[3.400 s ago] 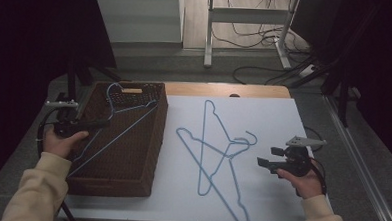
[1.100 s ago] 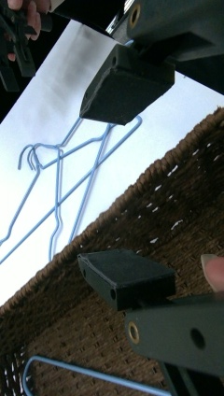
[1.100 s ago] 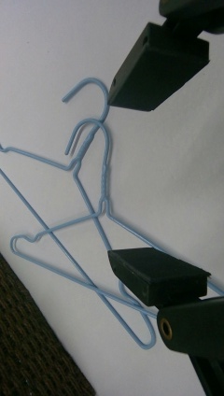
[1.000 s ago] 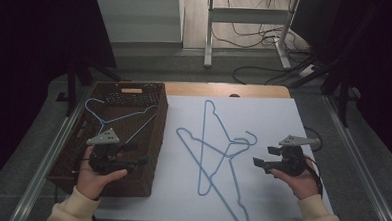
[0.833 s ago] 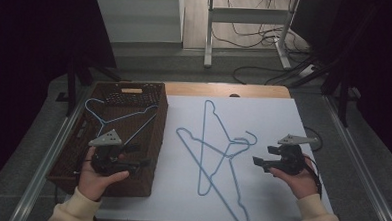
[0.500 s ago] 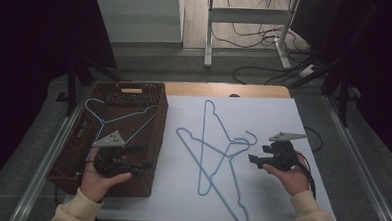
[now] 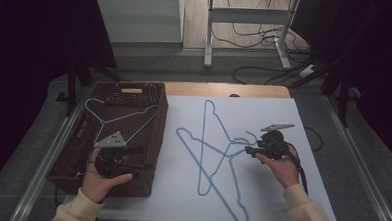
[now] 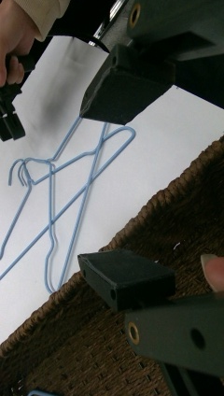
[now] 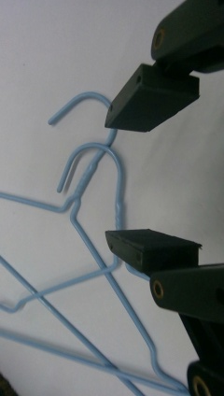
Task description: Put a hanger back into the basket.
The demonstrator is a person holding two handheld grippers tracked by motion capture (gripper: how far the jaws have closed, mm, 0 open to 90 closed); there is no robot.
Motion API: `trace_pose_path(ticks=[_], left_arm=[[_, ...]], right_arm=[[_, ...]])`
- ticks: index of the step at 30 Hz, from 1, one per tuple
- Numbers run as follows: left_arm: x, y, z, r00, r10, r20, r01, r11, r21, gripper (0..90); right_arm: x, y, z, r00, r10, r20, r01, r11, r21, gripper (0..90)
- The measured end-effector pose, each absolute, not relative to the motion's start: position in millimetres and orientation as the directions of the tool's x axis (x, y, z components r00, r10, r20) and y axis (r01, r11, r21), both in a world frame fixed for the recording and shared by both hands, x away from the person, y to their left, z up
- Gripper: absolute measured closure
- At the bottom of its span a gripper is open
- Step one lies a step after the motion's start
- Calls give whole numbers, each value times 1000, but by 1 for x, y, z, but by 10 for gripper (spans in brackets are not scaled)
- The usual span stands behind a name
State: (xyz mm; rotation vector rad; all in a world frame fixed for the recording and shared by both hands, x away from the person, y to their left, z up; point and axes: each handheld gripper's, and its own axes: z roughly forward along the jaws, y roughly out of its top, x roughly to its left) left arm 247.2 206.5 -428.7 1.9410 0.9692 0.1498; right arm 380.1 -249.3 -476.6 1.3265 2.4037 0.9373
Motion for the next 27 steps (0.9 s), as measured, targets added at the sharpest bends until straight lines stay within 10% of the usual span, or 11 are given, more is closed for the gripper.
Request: trace_pose_path(ticks=[27], left_arm=[[247,208,-430,681,679,-273,566,-253,784,270]], right_arm=[[447,-230,-496,-563,826,17,715,476,512,709]])
